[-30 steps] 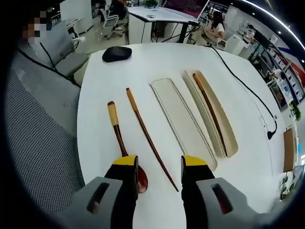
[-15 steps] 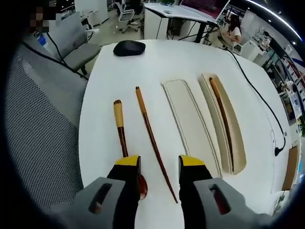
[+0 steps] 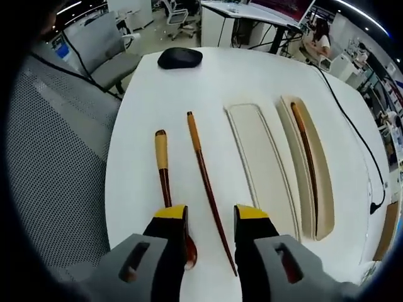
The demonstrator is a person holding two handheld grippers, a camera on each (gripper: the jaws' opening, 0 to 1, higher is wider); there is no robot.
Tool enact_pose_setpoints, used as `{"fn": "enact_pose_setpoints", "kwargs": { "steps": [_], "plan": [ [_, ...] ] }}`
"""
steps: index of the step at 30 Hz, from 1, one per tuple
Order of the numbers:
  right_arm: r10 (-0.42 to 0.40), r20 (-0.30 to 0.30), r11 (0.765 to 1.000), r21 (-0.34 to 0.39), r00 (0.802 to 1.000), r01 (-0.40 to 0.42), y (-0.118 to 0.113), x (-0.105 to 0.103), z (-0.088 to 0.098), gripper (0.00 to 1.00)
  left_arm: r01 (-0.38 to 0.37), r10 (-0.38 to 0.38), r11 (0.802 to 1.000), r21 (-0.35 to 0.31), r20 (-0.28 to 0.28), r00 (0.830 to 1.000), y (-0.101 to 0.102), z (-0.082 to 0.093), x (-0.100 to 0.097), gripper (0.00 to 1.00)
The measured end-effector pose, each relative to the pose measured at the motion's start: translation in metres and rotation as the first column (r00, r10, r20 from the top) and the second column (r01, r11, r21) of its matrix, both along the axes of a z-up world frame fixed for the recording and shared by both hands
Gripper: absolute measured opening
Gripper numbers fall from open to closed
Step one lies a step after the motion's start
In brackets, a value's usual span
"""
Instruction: Arrange the utensils inside the cutlery case until each visible utensil rests in its matching compartment.
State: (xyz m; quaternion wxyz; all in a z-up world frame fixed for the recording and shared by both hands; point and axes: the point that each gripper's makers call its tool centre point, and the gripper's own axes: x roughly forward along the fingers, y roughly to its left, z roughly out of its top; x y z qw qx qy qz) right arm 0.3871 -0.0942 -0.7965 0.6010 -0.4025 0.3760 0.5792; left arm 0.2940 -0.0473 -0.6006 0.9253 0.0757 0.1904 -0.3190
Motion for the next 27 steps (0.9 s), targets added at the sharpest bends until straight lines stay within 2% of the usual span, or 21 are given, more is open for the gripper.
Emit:
{"fn": "enact_pose_setpoints", "kwargs": {
  "steps": [18, 23, 27],
  "plan": [
    [0.079, -0.026, 0.996, -0.045, 0.997, -0.080, 0.011, -0.002, -0.013, 0.26, -0.027, 0.027, 1.000, -0.008, 0.000, 1.000, 0.006, 0.000, 0.002, 0.61],
    [0.132, -0.049, 0.988, -0.079, 0.990, -0.135, 0.011, -0.008, -0.018, 0.26, -0.028, 0.028, 1.000, -0.006, -0.004, 1.000, 0.006, -0.001, 0.002, 0.61],
    [0.131, -0.055, 0.988, -0.080, 0.990, -0.136, 0.014, -0.007, -0.021, 0.26, -0.031, 0.031, 0.999, -0.012, -0.009, 0.999, 0.007, -0.001, 0.002, 0.61]
  ]
}}
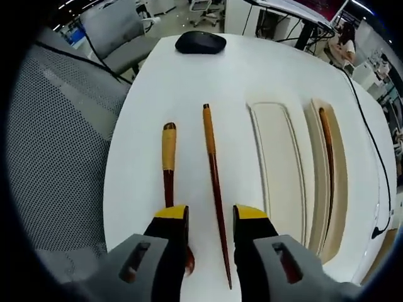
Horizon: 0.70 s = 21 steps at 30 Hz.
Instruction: Arrange the utensils inside the cutlery case until each visible utensil rests in its matching compartment.
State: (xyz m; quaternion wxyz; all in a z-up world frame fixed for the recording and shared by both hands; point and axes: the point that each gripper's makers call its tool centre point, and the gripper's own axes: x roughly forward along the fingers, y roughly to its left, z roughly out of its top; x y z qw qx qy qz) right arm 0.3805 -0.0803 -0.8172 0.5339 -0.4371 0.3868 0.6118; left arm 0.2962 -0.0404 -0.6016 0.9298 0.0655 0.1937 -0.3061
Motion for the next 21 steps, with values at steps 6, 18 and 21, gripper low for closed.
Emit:
{"fn": "enact_pose_setpoints", "kwargs": {
  "steps": [6, 18, 21],
  "plan": [
    [0.016, -0.003, 1.000, -0.003, 1.000, -0.016, 0.0034, -0.0001, -0.0009, 0.26, 0.000, 0.000, 1.000, -0.003, -0.005, 1.000, 0.0000, -0.0009, -0.0002, 0.61],
    [0.056, 0.014, 0.998, -0.019, 0.998, -0.055, 0.0072, 0.0022, -0.0015, 0.18, -0.003, 0.003, 1.000, -0.008, -0.002, 1.000, 0.0005, -0.0004, -0.0004, 0.61],
    [0.067, 0.020, 0.997, -0.036, 0.998, -0.066, 0.0088, 0.0012, -0.0015, 0.15, -0.005, 0.005, 1.000, -0.009, -0.006, 1.000, 0.0008, -0.0011, -0.0006, 0.61]
  ]
}}
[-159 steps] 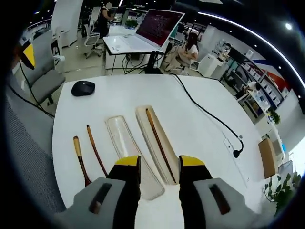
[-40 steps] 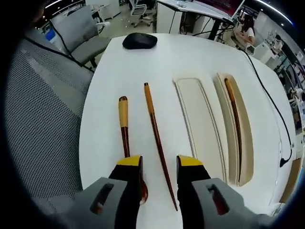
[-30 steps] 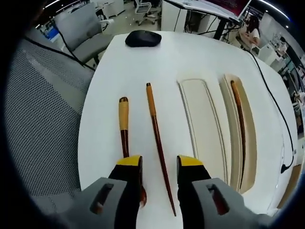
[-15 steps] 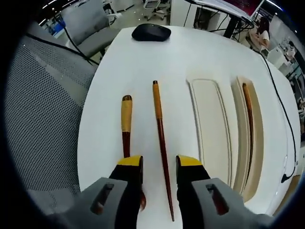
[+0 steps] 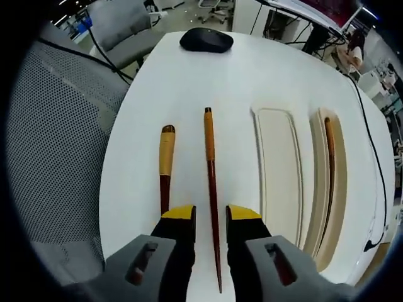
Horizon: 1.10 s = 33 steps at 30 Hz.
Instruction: Arrange the utensils inside the cutlery case until each visible utensil rests in its matching compartment.
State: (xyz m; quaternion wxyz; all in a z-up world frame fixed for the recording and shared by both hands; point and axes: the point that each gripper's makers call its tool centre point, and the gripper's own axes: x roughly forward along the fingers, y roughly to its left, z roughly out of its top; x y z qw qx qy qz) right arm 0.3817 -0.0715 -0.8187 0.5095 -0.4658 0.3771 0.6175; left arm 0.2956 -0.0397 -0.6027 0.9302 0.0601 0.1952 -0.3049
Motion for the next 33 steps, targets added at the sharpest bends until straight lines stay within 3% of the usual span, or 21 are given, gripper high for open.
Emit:
{"fn": "enact_pose_setpoints", "kwargs": {
  "steps": [12, 19, 33],
  "plan": [
    [-0.003, 0.000, 0.999, -0.032, 1.000, 0.003, 0.0024, 0.0027, -0.0005, 0.08, 0.007, -0.007, 1.000, -0.003, 0.003, 1.000, -0.0013, 0.0010, -0.0007, 0.61],
    [0.039, 0.025, 0.997, -0.063, 0.999, -0.037, 0.0036, -0.0001, -0.0013, 0.03, 0.010, -0.010, 1.000, -0.001, 0.000, 1.000, -0.0014, 0.0004, -0.0009, 0.61],
    [0.028, 0.016, 0.996, -0.085, 0.999, -0.027, 0.0037, 0.0018, -0.0018, 0.01, 0.010, -0.010, 1.000, -0.002, -0.008, 1.000, -0.0004, -0.0011, -0.0010, 0.60]
  ]
}}
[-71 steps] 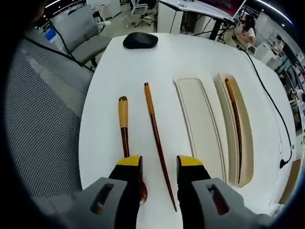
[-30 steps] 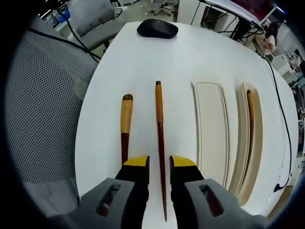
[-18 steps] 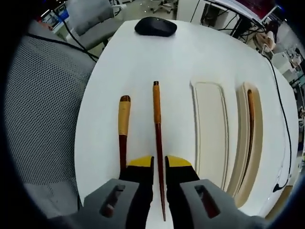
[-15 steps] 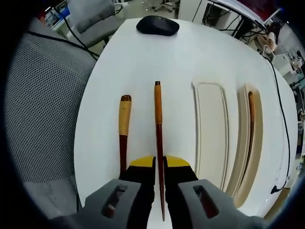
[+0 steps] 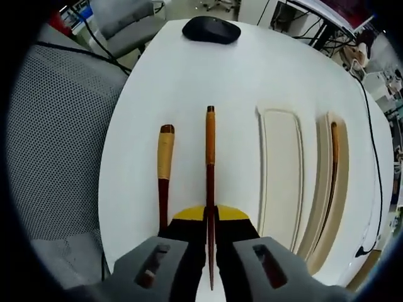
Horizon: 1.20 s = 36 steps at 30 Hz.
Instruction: Arrange the utensils inside the cutlery case until each visible utensil rests in its matching compartment.
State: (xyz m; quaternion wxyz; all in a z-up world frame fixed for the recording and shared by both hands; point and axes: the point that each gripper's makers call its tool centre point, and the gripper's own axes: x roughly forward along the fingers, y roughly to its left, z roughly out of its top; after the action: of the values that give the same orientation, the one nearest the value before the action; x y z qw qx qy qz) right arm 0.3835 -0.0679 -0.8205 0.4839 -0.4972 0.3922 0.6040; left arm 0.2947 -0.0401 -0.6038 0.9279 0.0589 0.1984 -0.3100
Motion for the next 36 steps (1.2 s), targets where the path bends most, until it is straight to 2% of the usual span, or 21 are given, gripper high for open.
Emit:
{"fn": "enact_pose_setpoints", "kwargs": {
  "steps": [5, 18, 22, 29, 32, 36],
  "plan": [
    [-0.012, -0.009, 1.000, 0.006, 1.000, 0.012, 0.0001, -0.0002, 0.0003, 0.01, -0.004, 0.004, 1.000, -0.002, -0.004, 1.000, 0.0009, -0.0007, 0.0004, 0.60],
    [0.008, -0.013, 0.999, -0.047, 1.000, -0.008, 0.0001, 0.0000, -0.0007, 0.02, -0.005, 0.005, 1.000, 0.007, -0.008, 1.000, 0.0008, -0.0020, 0.0001, 0.60],
    [0.031, 0.003, 0.997, -0.069, 1.000, -0.031, 0.0009, -0.0012, -0.0013, 0.02, -0.003, 0.003, 1.000, 0.006, -0.008, 1.000, 0.0004, -0.0019, 0.0002, 0.60],
    [0.011, 0.002, 0.997, -0.071, 1.000, -0.011, 0.0001, -0.0002, -0.0008, 0.02, -0.002, 0.002, 1.000, 0.011, -0.009, 1.000, 0.0002, -0.0025, -0.0002, 0.60],
    [-0.037, -0.007, 0.998, -0.058, 0.999, 0.036, -0.0003, 0.0004, -0.0006, 0.02, -0.002, 0.002, 1.000, 0.013, -0.010, 1.000, 0.0003, -0.0028, -0.0002, 0.60],
    [-0.057, -0.009, 0.998, -0.038, 0.998, 0.056, 0.0000, 0.0006, -0.0009, 0.02, 0.004, -0.003, 1.000, 0.021, -0.010, 1.000, -0.0004, -0.0035, -0.0005, 0.60]
  ]
}}
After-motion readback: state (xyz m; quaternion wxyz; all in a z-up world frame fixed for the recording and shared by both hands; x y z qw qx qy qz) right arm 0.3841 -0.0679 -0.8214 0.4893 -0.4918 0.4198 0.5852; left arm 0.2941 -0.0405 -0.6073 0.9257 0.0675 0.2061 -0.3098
